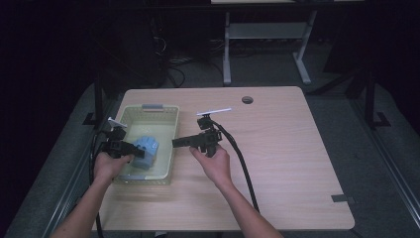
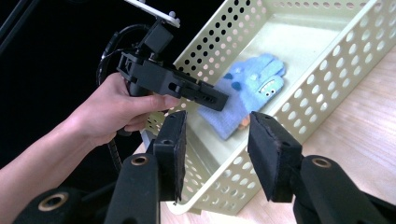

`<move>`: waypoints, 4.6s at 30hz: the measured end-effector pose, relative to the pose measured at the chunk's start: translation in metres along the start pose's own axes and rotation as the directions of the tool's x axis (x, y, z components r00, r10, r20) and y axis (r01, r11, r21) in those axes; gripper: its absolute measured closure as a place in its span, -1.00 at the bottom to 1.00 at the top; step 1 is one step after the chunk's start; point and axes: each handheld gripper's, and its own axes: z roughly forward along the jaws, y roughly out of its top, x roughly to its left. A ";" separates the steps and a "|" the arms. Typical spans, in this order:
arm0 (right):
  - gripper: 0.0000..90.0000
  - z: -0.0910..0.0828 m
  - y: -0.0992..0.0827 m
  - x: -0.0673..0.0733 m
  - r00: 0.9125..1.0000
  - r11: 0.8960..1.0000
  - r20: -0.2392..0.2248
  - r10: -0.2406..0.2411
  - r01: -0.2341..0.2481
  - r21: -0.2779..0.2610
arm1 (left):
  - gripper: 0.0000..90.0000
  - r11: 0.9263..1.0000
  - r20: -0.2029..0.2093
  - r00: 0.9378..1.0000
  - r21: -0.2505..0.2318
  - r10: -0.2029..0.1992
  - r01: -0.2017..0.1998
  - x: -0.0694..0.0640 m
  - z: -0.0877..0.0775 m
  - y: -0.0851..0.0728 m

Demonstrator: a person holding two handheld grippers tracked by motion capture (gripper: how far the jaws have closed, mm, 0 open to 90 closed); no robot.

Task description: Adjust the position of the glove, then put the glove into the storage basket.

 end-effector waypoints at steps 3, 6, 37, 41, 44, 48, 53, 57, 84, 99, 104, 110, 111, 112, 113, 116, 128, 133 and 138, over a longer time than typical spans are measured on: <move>0.26 -0.003 -0.001 -0.002 1.000 1.000 0.003 0.004 -0.004 -0.001 | 0.19 1.000 -0.009 1.000 -0.018 -0.014 0.014 0.001 -0.002 0.000; 0.26 -0.006 -0.003 -0.003 1.000 1.000 0.005 0.014 -0.014 0.001 | 0.12 0.998 -0.012 1.000 -0.062 -0.025 0.025 0.002 -0.007 0.001; 0.12 -0.060 -0.016 -0.033 0.993 0.997 0.107 0.055 -0.050 -0.052 | -0.11 0.949 0.093 0.984 -0.291 0.154 -0.121 -0.052 -0.035 0.002; 0.08 -0.069 -0.018 -0.036 0.991 0.996 0.123 0.060 -0.052 -0.067 | -0.19 0.943 0.112 0.980 -0.310 0.165 -0.123 -0.061 -0.034 0.004; 0.05 -0.076 -0.020 -0.040 0.989 0.996 0.127 0.068 -0.060 -0.072 | -0.20 0.940 0.115 0.977 -0.313 0.179 -0.135 -0.067 -0.032 0.004; 0.04 -0.084 -0.023 -0.045 0.987 0.994 0.138 0.077 -0.066 -0.083 | -0.21 0.935 0.121 0.973 -0.322 0.194 -0.146 -0.074 -0.031 0.003; 0.03 -0.096 -0.026 -0.050 0.984 0.993 0.152 0.090 -0.076 -0.094 | -0.22 0.930 0.143 0.968 -0.336 0.208 -0.150 -0.084 -0.031 0.003; 0.03 -0.103 -0.028 -0.052 0.982 0.992 0.161 0.094 -0.078 -0.101 | -0.24 0.925 0.149 0.962 -0.343 0.228 -0.166 -0.093 -0.030 0.002; -0.07 -0.144 -0.040 -0.072 0.971 0.981 0.193 0.141 -0.112 -0.157 | -0.37 0.902 0.217 0.916 -0.352 0.337 -0.248 -0.139 -0.012 -0.001; -0.08 -0.166 -0.056 -0.087 0.961 0.976 0.222 0.166 -0.128 -0.175 | -0.40 0.890 0.243 0.894 -0.363 0.376 -0.276 -0.162 -0.002 -0.007; -0.08 -0.172 -0.059 -0.091 0.957 0.974 0.229 0.180 -0.140 -0.179 | -0.41 0.886 0.250 0.887 -0.365 0.389 -0.285 -0.170 0.002 -0.009; -0.09 -0.174 -0.061 -0.093 0.955 0.974 0.235 0.179 -0.138 -0.180 | -0.42 0.882 0.256 0.881 -0.368 0.399 -0.292 -0.179 0.007 -0.011; -0.09 -0.175 -0.062 -0.093 0.955 0.974 0.236 0.179 -0.138 -0.178 | -0.42 0.880 0.255 0.878 -0.368 0.405 -0.299 -0.182 0.009 -0.012; -0.09 -0.176 -0.063 -0.094 0.954 0.974 0.237 0.183 -0.143 -0.178 | -0.42 0.879 0.255 0.876 -0.369 0.408 -0.302 -0.184 0.010 -0.012; -0.09 -0.177 -0.064 -0.094 0.956 0.972 0.229 0.185 -0.144 -0.183 | -0.42 0.878 0.254 0.875 -0.368 0.413 -0.308 -0.186 0.010 -0.013; -0.10 -0.180 -0.068 -0.096 0.953 0.973 0.240 0.188 -0.147 -0.179 | -0.42 0.871 0.257 0.867 -0.373 0.428 -0.320 -0.193 0.012 -0.015; -0.11 -0.192 -0.082 -0.103 0.946 0.968 0.250 0.204 -0.158 -0.194 | -0.44 0.860 0.260 0.853 -0.380 0.453 -0.341 -0.209 0.023 -0.021; -0.11 -0.194 -0.088 -0.107 0.943 0.966 0.249 0.218 -0.172 -0.195 | -0.44 0.861 0.266 0.848 -0.369 0.458 -0.349 -0.212 0.029 -0.024; -0.12 -0.196 -0.094 -0.111 0.940 0.964 0.255 0.227 -0.180 -0.193 | -0.44 0.861 0.274 0.845 -0.370 0.459 -0.348 -0.215 0.037 -0.028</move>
